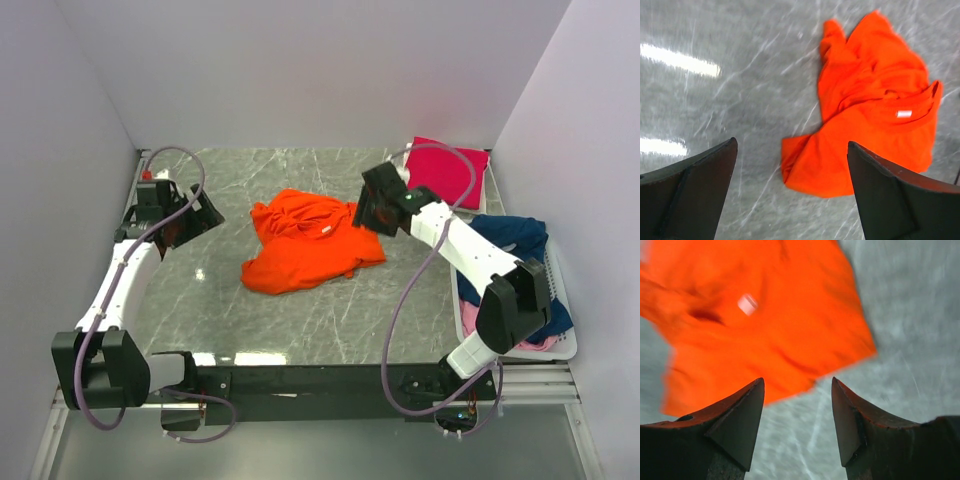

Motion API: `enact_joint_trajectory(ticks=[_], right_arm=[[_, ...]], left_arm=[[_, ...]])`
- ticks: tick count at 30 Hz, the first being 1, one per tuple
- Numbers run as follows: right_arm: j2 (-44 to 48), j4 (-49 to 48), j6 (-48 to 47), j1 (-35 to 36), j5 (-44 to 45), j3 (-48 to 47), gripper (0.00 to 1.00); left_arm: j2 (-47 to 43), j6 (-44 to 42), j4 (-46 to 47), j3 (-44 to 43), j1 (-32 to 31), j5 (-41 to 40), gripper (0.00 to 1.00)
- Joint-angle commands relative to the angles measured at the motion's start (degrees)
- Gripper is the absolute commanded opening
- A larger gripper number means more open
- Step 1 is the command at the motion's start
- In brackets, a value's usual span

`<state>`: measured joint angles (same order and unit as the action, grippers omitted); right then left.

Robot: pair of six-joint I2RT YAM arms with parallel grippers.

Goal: Fold and stack the t-shirts
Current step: Move the tshirt to the center of the board, then flatten the tshirt out

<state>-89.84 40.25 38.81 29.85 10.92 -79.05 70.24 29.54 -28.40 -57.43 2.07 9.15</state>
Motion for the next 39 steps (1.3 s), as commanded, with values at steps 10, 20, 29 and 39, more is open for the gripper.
enact_joint_trajectory(ticks=[10, 20, 29, 39], right_arm=[[-0.85, -7.37, 1.18, 0.13, -7.40, 8.55, 0.61], [-6.66, -7.11, 0.31, -2.07, -8.19, 10.66, 0.65], [-12.72, -7.99, -1.54, -6.03, -12.76, 8.65, 0.65], [-18.18, -8.26, -3.12, -6.20, -18.48, 4.96, 0.11]], left_arm=[[3.85, 2.62, 1.33, 9.44, -8.04, 2.27, 0.87], [13.16, 1.31, 3.35, 7.16, -10.23, 1.23, 0.82], [22.57, 2.10, 4.15, 1.97, -13.48, 3.07, 0.72], [26.97, 0.96, 3.80, -0.23, -14.28, 4.65, 0.21]])
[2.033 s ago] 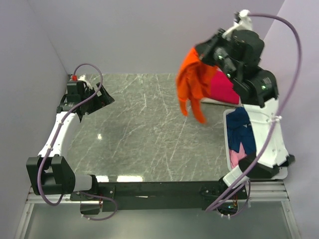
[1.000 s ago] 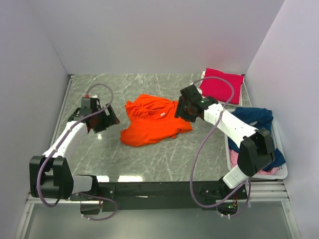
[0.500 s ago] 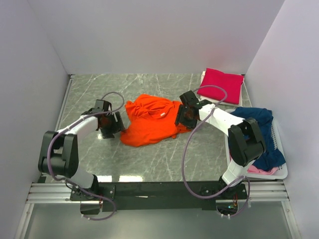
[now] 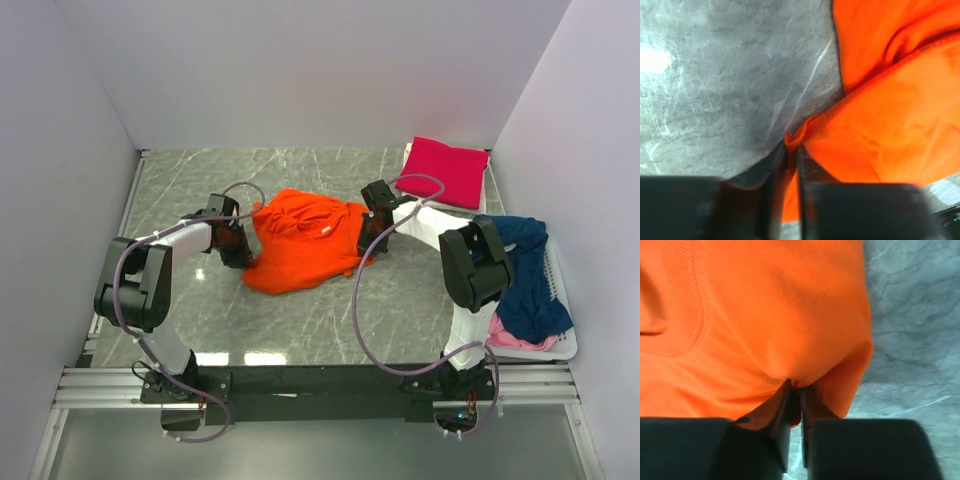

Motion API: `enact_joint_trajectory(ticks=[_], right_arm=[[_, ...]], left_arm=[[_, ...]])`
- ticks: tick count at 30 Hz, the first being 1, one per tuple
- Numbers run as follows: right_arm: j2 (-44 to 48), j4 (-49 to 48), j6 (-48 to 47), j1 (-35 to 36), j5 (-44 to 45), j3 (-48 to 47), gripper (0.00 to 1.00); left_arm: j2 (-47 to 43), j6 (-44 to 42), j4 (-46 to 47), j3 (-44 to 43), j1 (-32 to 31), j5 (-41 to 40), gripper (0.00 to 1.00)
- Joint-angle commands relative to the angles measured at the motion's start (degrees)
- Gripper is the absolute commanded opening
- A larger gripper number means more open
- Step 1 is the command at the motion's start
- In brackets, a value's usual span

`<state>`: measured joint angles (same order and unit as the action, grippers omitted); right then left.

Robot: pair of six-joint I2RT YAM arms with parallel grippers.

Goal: Fold and stack the t-shirts
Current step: Flatten the tshirt out

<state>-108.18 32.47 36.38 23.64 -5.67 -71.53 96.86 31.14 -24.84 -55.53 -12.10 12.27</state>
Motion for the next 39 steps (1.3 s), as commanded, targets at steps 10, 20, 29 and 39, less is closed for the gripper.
enact_joint_trajectory(ticks=[10, 20, 29, 39], right_arm=[[14.83, 10.15, -2.72, -0.87, 5.05, -8.00, 0.00], [16.80, 15.88, -3.60, -3.06, 9.02, -16.18, 0.00], [-1.92, 15.52, -3.33, -7.20, 3.65, -30.86, 0.00], [-3.27, 11.30, -1.40, -6.76, 0.57, -22.88, 0.00]], left_arm=[[-13.43, -0.64, -11.96, -9.23, -0.03, -2.42, 0.00], [-13.66, 0.06, -14.98, -14.60, 6.64, 4.57, 0.01], [-1.23, -1.42, -11.20, -26.73, 11.92, 1.89, 0.63], [-6.51, -8.46, -1.79, -11.72, 10.35, 3.20, 0.68]])
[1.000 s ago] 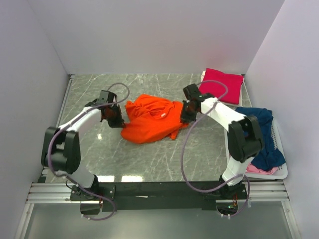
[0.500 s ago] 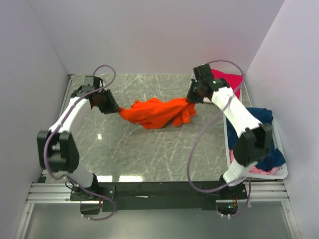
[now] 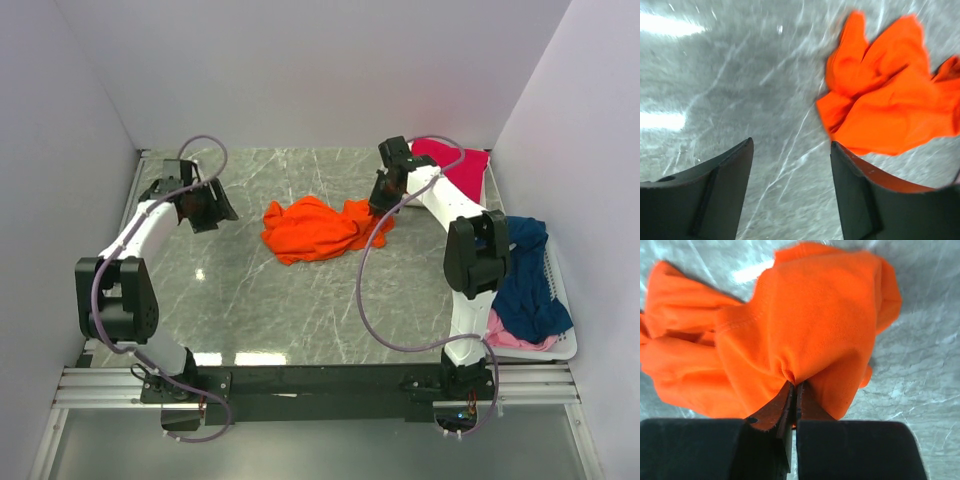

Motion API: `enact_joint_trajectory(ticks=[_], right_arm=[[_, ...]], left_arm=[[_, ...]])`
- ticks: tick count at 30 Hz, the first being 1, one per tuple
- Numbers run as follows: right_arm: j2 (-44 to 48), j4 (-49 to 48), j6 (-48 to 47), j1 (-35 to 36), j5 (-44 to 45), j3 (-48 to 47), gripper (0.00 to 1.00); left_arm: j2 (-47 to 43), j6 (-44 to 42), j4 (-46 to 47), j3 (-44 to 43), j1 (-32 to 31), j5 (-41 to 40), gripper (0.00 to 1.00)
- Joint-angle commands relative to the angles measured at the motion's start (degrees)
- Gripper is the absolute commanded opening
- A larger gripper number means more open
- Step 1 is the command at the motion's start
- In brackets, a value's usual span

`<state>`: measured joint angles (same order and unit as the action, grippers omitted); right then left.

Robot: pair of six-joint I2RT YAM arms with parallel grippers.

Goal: Fold and stack the t-shirts
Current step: Flatten the tshirt out

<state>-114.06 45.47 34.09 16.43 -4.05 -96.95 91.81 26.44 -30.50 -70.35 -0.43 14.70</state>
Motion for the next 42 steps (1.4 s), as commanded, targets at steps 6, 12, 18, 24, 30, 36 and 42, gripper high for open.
enact_joint_trajectory(ticks=[6, 12, 18, 24, 30, 36, 42], right_arm=[[4.63, -3.11, 1.42, 0.54, -1.92, 6.41, 0.00], [5.69, -3.90, 1.95, 0.54, -2.19, 8.26, 0.00], [6.48, -4.95, 3.00, 0.54, -2.80, 9.58, 0.00], [5.87, -4.61, 3.09, 0.62, -2.98, 8.53, 0.00], [5.60, -4.43, 3.00, 0.54, -3.24, 8.18, 0.00], [5.78, -4.69, 3.00, 0.54, -3.68, 8.70, 0.00], [6.30, -4.87, 3.09, 0.63, -3.94, 8.88, 0.00]], left_arm=[[4.86, -2.36, 5.98, 1.80, -4.57, 0.86, 0.59], [12.94, -2.09, 4.14, -4.97, -7.74, -0.11, 0.56], [15.50, -2.00, 4.31, -5.15, -8.27, 1.29, 0.54], [17.00, -1.21, 4.57, -5.15, -9.06, 2.96, 0.51], [17.96, 0.02, 5.98, -4.80, -9.94, 4.46, 0.51], [19.46, 0.90, 7.03, -5.24, -10.21, 4.11, 0.50], [20.69, 1.25, 7.82, -6.12, -10.30, 3.24, 0.31]])
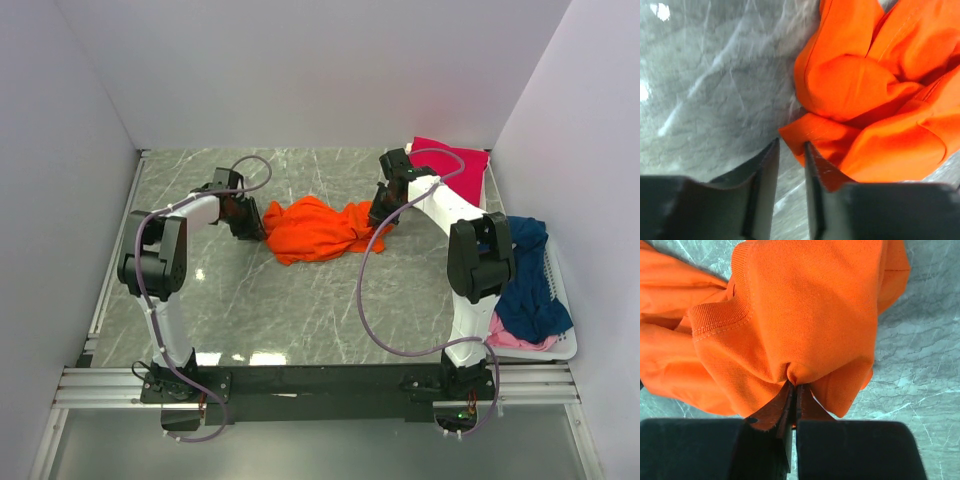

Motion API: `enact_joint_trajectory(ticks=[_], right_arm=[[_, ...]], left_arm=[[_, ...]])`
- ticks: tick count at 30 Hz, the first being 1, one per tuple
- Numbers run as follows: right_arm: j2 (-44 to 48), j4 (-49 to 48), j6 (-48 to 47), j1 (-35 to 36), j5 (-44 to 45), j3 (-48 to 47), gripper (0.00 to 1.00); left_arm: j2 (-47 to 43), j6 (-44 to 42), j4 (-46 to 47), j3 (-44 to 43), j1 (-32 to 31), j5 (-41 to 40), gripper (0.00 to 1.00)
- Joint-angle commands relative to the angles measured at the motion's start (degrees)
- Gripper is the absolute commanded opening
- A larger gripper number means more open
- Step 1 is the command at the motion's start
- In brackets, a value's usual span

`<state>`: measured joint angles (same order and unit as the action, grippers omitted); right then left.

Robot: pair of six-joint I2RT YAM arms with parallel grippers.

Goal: Fold and stack the t-shirts
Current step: Flatten the tshirt out

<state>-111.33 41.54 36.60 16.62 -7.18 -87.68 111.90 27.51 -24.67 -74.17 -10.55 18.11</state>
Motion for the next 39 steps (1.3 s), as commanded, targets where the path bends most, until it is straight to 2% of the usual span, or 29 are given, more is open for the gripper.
enact_joint_trajectory(ticks=[1, 8, 13, 19, 28, 30, 35, 39], right_arm=[[3.66, -1.02, 0.58, 0.60, -0.73, -0.30, 0.00], [5.33, -0.85, 0.67, 0.69, -0.64, 0.40, 0.00], [7.44, -0.50, 0.67, 0.87, -0.64, 0.84, 0.00], [10.78, 2.66, -0.73, 1.92, 0.85, -2.92, 0.00], [14.21, 12.95, -3.55, 5.61, 8.66, -14.97, 0.00], [15.70, 14.26, -3.55, 6.05, 10.16, -16.73, 0.00], [21.49, 16.29, -3.38, 7.02, 12.89, -18.49, 0.00], [24.66, 20.15, -3.29, 7.55, 15.09, -22.35, 0.00]], left_arm=[[0.69, 0.35, 2.16, -2.38, -0.18, -0.44, 0.28], [0.43, 1.58, 3.31, -3.43, -0.18, -0.80, 0.00], [-0.80, 2.81, 3.75, -3.79, 0.35, 0.69, 0.00], [-7.65, 7.20, 4.27, -4.57, 5.18, 3.07, 0.00], [-16.35, 7.21, -1.26, -15.74, 9.40, 4.83, 0.00], [-18.99, 9.13, -0.74, -15.13, 10.37, 6.66, 0.00], [-26.97, 14.85, 1.02, -9.43, 17.65, 12.03, 0.00], [-32.96, 17.40, 0.15, -6.17, 19.51, 13.00, 0.00]])
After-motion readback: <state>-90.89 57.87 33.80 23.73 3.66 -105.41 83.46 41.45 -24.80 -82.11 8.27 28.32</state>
